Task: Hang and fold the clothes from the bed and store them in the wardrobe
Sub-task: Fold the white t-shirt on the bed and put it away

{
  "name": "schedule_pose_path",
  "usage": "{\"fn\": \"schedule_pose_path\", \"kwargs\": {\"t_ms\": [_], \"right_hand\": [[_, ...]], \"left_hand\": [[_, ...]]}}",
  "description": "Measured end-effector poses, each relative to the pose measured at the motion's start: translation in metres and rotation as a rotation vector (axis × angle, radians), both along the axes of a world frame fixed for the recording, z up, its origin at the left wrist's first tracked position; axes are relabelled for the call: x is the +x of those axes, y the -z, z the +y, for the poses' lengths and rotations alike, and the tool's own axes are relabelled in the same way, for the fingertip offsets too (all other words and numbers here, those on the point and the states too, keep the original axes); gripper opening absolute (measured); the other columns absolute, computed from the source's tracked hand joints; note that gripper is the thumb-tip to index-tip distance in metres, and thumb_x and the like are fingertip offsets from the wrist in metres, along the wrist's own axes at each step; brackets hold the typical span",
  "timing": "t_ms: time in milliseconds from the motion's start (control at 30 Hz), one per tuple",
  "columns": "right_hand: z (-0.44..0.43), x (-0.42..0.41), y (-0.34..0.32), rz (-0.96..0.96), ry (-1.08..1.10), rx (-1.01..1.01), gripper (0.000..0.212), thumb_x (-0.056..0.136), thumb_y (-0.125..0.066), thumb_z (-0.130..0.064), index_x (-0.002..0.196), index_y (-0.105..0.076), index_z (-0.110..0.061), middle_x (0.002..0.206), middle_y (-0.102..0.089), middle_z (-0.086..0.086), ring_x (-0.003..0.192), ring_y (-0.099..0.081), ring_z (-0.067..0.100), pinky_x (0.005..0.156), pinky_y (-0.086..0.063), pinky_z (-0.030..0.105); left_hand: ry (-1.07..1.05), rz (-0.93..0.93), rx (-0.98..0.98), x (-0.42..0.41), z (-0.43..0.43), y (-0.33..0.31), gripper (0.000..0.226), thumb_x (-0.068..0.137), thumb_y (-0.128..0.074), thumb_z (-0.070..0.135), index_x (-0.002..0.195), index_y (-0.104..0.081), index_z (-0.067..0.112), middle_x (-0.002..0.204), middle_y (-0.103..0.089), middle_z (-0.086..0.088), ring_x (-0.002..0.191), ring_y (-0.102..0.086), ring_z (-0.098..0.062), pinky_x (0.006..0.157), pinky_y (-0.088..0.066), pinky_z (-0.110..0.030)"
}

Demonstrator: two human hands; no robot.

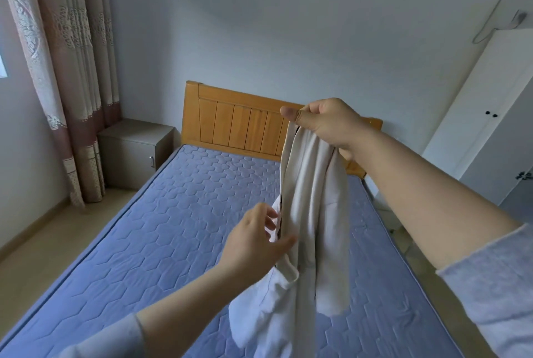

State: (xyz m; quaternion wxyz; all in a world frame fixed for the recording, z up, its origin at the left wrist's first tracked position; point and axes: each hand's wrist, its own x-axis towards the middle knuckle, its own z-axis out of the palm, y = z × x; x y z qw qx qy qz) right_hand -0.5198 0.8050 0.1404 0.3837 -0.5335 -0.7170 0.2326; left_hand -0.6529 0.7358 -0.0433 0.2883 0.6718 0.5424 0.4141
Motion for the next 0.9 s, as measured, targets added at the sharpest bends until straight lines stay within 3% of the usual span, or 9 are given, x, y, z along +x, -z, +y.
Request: {"fn": "schedule_pose_path", "kwargs": {"t_ms": [100,167,233,333,400,500,600,700,900], "right_hand": [[-0.005,0.008,-0.004,0.080,-0.005,-0.035,0.042,0.077,-0.071,-0.054,0.081,-0.065,-0.012,0.076,-0.054,-0.005,0.079,-0.049,0.005,0.071,-0.037,0.019],[-0.009,0.017,-0.008,0.107,-0.009,-0.025,0.047,0.070,-0.071,-0.058,0.081,-0.065,-0.012,0.083,-0.056,-0.001,0.086,-0.050,0.008,0.074,-0.038,0.022],[-0.012,0.031,-0.011,0.101,0.010,0.006,0.048,0.067,-0.073,-0.058,0.079,-0.063,-0.012,0.077,-0.054,-0.001,0.079,-0.049,0.009,0.072,-0.038,0.024],[-0.011,0.058,-0.008,0.079,0.076,0.029,0.036,0.075,-0.077,-0.047,0.076,-0.060,-0.015,0.054,-0.048,-0.016,0.052,-0.044,-0.001,0.052,-0.036,0.013],[-0.009,0.076,0.001,0.123,0.092,-0.027,0.036,0.073,-0.079,-0.043,0.082,-0.062,-0.013,0.055,-0.053,-0.017,0.054,-0.049,-0.001,0.053,-0.039,0.012],[-0.008,0.096,0.023,0.192,0.123,-0.138,0.055,0.062,-0.079,-0.047,0.098,-0.064,-0.009,0.082,-0.062,-0.001,0.081,-0.055,0.014,0.078,-0.043,0.028],[-0.008,0.109,0.044,0.219,0.169,-0.237,0.069,0.052,-0.076,-0.057,0.099,-0.065,-0.008,0.096,-0.067,0.006,0.102,-0.059,0.021,0.098,-0.044,0.037],[-0.008,0.120,0.061,0.234,0.166,-0.321,0.069,0.047,-0.075,-0.064,0.089,-0.065,-0.010,0.099,-0.069,0.015,0.101,-0.063,0.027,0.101,-0.044,0.042],[-0.008,0.141,0.085,0.222,0.075,-0.480,0.069,0.060,-0.075,-0.053,0.109,-0.070,-0.004,0.103,-0.074,0.015,0.100,-0.070,0.027,0.098,-0.051,0.039]], "left_hand": [[-0.019,0.027,-0.064,0.008,0.008,0.016,0.022,0.083,-0.065,0.034,0.093,-0.048,0.024,0.092,-0.057,0.011,0.082,-0.058,-0.013,0.067,-0.044,-0.026],[-0.015,0.027,-0.055,0.006,0.015,0.024,0.019,0.086,-0.058,0.018,0.076,-0.042,0.020,0.072,-0.055,0.006,0.068,-0.052,-0.020,0.060,-0.037,-0.031],[-0.024,0.027,-0.021,-0.001,0.021,0.028,0.029,0.086,-0.058,0.012,0.067,-0.037,0.020,0.059,-0.045,0.005,0.057,-0.041,-0.017,0.055,-0.031,-0.032],[-0.035,-0.056,-0.046,-0.021,0.033,0.021,0.024,0.087,-0.064,0.012,0.069,-0.051,0.020,0.056,-0.051,0.007,0.051,-0.047,-0.008,0.056,-0.038,-0.029],[-0.074,-0.076,-0.064,-0.037,0.044,0.009,0.016,0.088,-0.066,0.018,0.073,-0.059,0.017,0.060,-0.055,0.007,0.054,-0.049,-0.007,0.055,-0.038,-0.024],[-0.040,-0.219,-0.143,-0.057,0.053,-0.007,0.019,0.091,-0.064,0.026,0.079,-0.063,0.010,0.067,-0.055,0.000,0.062,-0.049,-0.015,0.054,-0.039,-0.023],[0.083,-0.264,-0.309,-0.071,0.052,-0.015,0.025,0.089,-0.066,0.033,0.085,-0.063,0.009,0.076,-0.054,-0.008,0.068,-0.049,-0.019,0.054,-0.037,-0.025],[0.199,-0.319,-0.429,-0.085,0.052,-0.024,0.036,0.075,-0.073,0.039,0.092,-0.065,0.009,0.082,-0.056,-0.010,0.075,-0.051,-0.023,0.062,-0.038,-0.030],[0.382,-0.372,-0.607,-0.105,0.060,-0.034,0.032,0.074,-0.079,0.035,0.095,-0.073,0.012,0.100,-0.070,-0.012,0.087,-0.067,-0.024,0.077,-0.057,-0.035]]}}
